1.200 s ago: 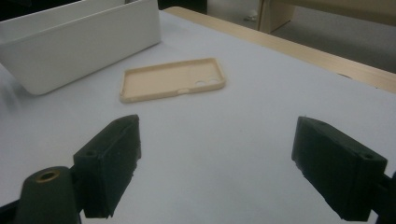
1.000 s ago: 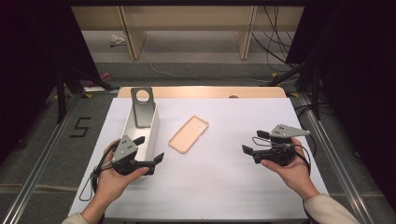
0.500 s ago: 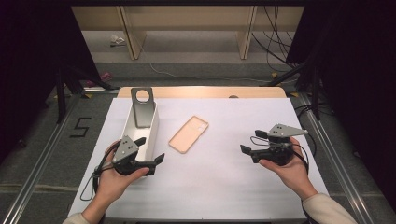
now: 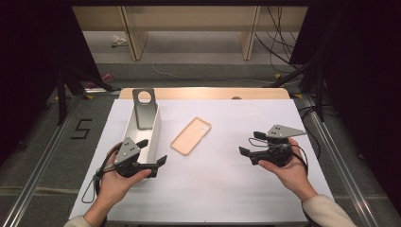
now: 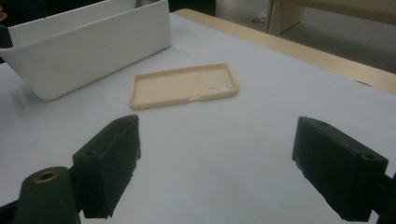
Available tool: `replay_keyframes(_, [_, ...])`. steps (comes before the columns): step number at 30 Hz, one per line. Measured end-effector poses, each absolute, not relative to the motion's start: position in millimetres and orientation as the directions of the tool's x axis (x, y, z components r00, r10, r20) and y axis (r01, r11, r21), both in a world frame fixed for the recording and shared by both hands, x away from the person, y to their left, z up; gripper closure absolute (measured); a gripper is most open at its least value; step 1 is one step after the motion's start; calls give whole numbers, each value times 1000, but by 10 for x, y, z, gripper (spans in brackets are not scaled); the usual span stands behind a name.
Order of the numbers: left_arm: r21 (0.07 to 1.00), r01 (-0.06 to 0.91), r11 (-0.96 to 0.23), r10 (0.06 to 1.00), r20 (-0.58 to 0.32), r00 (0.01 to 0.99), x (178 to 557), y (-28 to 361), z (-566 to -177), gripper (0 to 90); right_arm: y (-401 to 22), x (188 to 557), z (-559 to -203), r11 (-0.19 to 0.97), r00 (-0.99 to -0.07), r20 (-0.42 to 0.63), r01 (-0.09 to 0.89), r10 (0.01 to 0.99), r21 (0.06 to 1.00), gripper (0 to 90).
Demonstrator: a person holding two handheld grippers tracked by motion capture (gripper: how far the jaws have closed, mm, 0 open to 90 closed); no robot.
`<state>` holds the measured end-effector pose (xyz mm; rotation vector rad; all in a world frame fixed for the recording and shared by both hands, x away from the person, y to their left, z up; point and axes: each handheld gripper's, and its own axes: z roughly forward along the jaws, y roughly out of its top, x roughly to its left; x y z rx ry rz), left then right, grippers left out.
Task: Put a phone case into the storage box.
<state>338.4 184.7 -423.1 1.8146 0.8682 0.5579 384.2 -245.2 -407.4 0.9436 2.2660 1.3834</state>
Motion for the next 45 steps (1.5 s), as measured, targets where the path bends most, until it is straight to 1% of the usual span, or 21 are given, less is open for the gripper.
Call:
replay_keyframes(9, [924,310,-224,783,-19,622,3393,1890,-4226,135,-2304,3852,-4060,323,-751,63,356,657,877,194])
replay_keyframes(18, [925,301,-233,773,-12,635,3364,1859,-4178,138,-2142,3924,-4041,316,-762,78,356,643,879,213])
replay_keyframes(19, [924,301,-234,773,-11,634,3362,1862,-4177,138,-2112,3933,-4042,317,-764,76,354,641,880,227])
replay_keyframes(21, [925,301,-232,775,-11,632,3361,1869,-4178,140,-2021,3959,-4040,329,-774,72,349,629,877,317])
replay_keyframes(22, [925,300,-231,775,-11,632,3360,1873,-4176,140,-2021,3959,-4040,329,-774,72,349,629,877,317])
replay_keyframes(24, [926,300,-230,776,-12,631,3358,1875,-4174,142,-1952,3980,-4036,345,-787,69,345,613,873,455])
replay_keyframes(25, [926,299,-229,775,-13,632,3357,1875,-4173,143,-1911,3992,-4036,354,-790,62,342,610,871,499])
replay_keyframes(27, [926,298,-230,774,-12,633,3356,1871,-4172,143,-1820,4023,-4032,374,-795,59,347,603,860,615])
replay_keyframes(28, [926,298,-231,773,-11,634,3356,1869,-4172,143,-1716,4061,-4034,397,-807,54,346,588,850,718])
replay_keyframes(29, [926,298,-231,772,-12,635,3356,1867,-4174,143,-1716,4061,-4034,397,-807,54,346,588,850,718])
replay_keyframes(31, [926,298,-233,771,-11,637,3357,1867,-4177,143,-1602,4108,-4038,430,-825,46,340,564,836,821])
replay_keyframes(35, [926,299,-231,772,-12,635,3356,1868,-4178,144,-1358,4190,-4073,492,-848,35,340,529,801,897])
replay_keyframes(36, [926,298,-232,772,-11,635,3355,1868,-4178,144,-1256,4229,-4107,514,-851,29,344,524,786,900])
replay_keyframes(41, [925,298,-235,769,-11,639,3354,1861,-4182,145,-1081,4341,-4209,554,-849,28,368,527,746,900])
replay_keyframes(45, [926,297,-234,769,-11,640,3353,1855,-4180,145,-1013,4419,-4266,563,-842,28,385,538,731,900])
